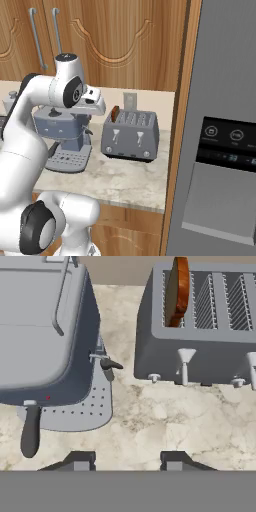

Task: Start the toaster. Once the lever pops up, take the bread to the plate on the dining counter.

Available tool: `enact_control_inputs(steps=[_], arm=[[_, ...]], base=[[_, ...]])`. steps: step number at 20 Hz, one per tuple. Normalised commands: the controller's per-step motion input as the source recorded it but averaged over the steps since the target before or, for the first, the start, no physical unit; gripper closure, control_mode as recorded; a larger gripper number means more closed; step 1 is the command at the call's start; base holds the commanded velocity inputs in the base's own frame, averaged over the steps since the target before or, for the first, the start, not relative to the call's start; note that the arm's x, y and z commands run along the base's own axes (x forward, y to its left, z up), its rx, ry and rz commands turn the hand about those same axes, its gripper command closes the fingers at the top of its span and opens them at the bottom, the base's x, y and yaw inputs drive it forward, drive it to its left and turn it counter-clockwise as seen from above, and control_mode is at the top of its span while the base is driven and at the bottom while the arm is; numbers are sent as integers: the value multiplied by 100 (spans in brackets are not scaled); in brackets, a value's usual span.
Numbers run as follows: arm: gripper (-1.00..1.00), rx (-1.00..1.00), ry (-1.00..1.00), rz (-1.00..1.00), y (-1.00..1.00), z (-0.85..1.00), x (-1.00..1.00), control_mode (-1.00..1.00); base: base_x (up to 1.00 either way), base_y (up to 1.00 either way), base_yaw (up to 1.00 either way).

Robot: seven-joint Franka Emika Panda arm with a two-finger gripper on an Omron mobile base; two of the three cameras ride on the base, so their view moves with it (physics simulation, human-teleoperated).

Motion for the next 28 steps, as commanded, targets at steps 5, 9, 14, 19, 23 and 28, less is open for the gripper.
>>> enact_control_inputs(steps=[5,9,14,19,23,28], arm=[[-100,0,-4,0,-6,-21,1,-100],[-100,0,-11,0,-42,-34,2,-100],[-100,0,-12,0,-41,-32,10,-100],[-100,0,-13,0,-44,-22,17,-100],[-100,0,-10,0,-30,-17,28,-100],[-100,0,-8,0,0,-26,21,-100]], base=[[0,0,0],[0,0,0],[0,0,0],[0,0,0],[0,0,0],[0,0,0]])
